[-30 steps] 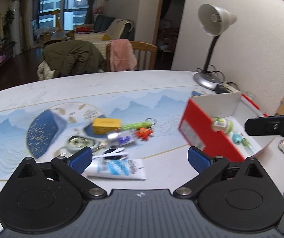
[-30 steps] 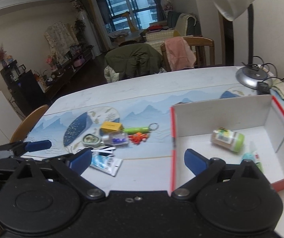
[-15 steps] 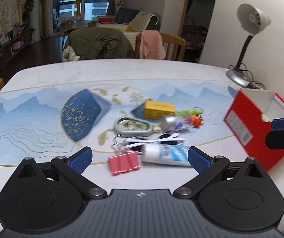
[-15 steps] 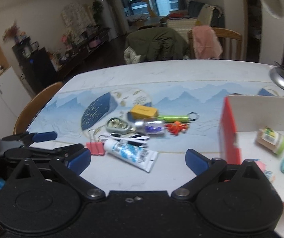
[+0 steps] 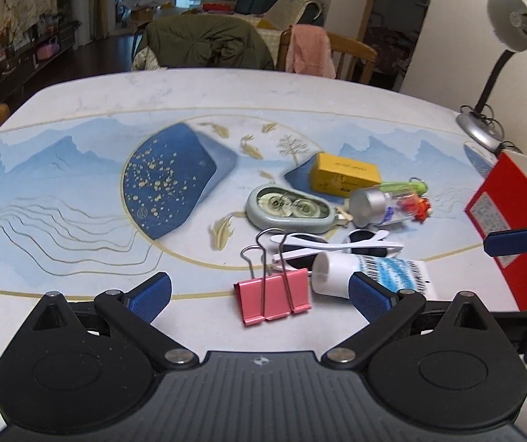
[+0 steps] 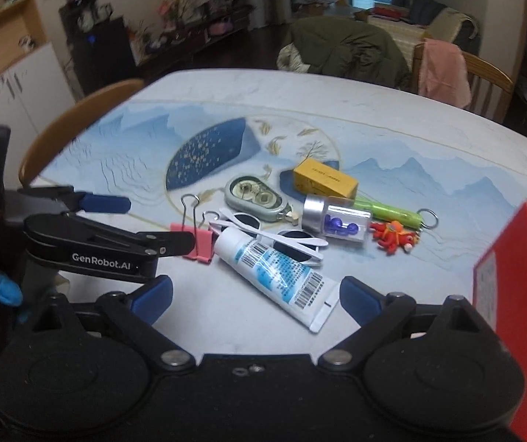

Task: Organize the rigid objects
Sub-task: 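Withdraw both tools from the shoebox toward the remaining table items, then grasp the pink binder clip with the left gripper while the right gripper grasps the white toothpaste tube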

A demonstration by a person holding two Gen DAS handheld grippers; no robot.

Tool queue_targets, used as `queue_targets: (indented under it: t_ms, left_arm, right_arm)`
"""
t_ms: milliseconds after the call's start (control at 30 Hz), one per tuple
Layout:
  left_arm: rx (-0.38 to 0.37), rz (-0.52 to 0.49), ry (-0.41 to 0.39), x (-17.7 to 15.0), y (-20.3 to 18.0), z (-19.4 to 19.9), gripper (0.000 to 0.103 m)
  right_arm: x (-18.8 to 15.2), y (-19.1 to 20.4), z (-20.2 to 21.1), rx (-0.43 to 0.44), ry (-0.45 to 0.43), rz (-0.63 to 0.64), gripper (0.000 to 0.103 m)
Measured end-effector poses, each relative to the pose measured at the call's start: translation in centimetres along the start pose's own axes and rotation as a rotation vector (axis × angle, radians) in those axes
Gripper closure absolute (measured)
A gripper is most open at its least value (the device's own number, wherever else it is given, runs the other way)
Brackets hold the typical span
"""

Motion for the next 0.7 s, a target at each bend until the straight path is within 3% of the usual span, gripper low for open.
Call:
queue_targets:
  t_ms: [300, 700]
  left_arm:
    - [0.026, 0.033, 0.039, -0.4, 1.2, -2.4, 0.0]
    - [-0.007, 0.072, 0.041, -0.1, 0.6, -3.6, 0.0]
  right_arm:
    - [0.6, 1.3, -4.2, 0.024, 0.047, 0.169, 0.026]
    - [0.5, 3.0, -7.1, 0.101, 0.095, 0.341, 0.039]
Point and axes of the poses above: each gripper's, at about its wrist camera, not at the fingertips, and z roughly against the way its jaws point, y to its left, x to its top, the point moved 10 cm from there along -z, roughly the way its jaws point, and after that the axes turned 10 degrees about -x, right-handed, at the moved point
